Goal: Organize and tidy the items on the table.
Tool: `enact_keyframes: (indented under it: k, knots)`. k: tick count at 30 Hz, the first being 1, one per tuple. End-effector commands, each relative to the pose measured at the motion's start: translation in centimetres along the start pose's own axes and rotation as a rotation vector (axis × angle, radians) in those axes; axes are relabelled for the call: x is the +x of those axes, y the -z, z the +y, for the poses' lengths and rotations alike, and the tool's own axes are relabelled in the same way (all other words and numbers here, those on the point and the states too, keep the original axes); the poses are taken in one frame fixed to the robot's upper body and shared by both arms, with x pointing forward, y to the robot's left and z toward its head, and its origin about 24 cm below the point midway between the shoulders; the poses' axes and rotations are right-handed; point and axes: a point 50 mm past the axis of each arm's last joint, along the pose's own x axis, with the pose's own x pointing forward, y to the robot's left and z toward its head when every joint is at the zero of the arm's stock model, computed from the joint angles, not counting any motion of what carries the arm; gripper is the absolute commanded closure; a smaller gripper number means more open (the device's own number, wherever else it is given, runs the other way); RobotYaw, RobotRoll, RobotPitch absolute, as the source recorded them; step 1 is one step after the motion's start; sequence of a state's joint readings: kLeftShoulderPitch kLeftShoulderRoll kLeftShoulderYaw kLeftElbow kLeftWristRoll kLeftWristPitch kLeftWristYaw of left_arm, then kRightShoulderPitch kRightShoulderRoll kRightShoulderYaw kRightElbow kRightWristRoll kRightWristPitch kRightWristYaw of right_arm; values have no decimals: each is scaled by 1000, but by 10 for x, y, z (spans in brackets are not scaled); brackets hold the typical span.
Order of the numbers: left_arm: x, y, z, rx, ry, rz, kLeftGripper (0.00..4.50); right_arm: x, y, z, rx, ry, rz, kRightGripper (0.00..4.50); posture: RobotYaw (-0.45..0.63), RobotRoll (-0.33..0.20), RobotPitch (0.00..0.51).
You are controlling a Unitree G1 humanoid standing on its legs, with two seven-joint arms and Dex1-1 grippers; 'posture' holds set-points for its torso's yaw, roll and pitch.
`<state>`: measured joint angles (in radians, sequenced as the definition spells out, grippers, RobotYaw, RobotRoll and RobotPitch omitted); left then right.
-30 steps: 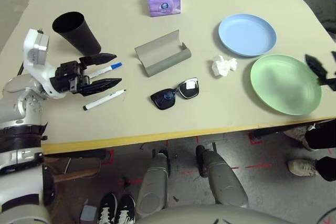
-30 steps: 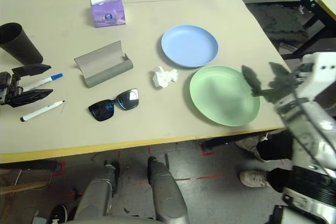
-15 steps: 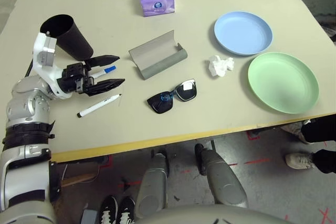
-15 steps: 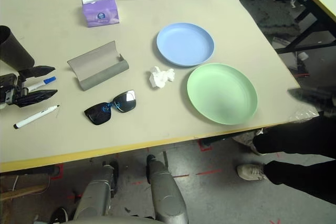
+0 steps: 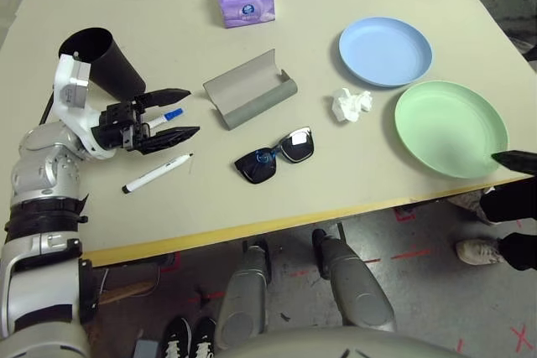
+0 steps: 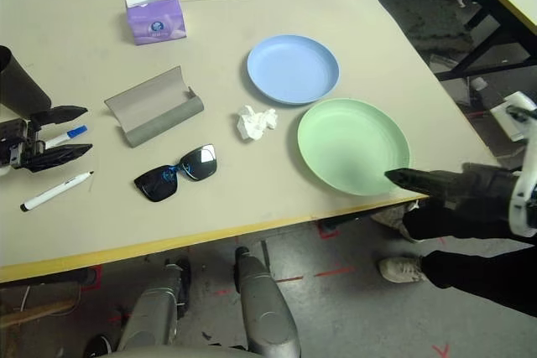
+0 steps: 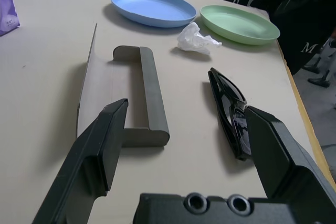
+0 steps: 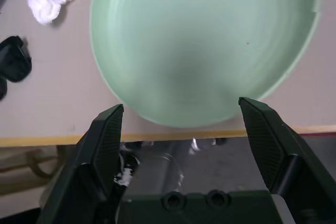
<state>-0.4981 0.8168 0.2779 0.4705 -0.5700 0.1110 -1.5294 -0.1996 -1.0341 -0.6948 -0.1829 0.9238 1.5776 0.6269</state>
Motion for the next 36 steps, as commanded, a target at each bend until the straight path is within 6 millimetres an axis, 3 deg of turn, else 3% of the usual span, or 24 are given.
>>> enact_keyframes:
  k: [1, 19, 36]
  knots:
    - [-4, -2, -2, 13, -8, 14, 0, 6, 8, -5, 49, 30, 29, 21, -266, 0, 282]
    - [0, -3, -7, 20, -25, 3, 0, 13, 14, -24, 50, 151, -9, 21, -250, 0, 287]
    - [-3, -5, -9, 38, -47, -4, 0, 28, 11, -25, 43, 117, -56, 21, -232, 0, 269]
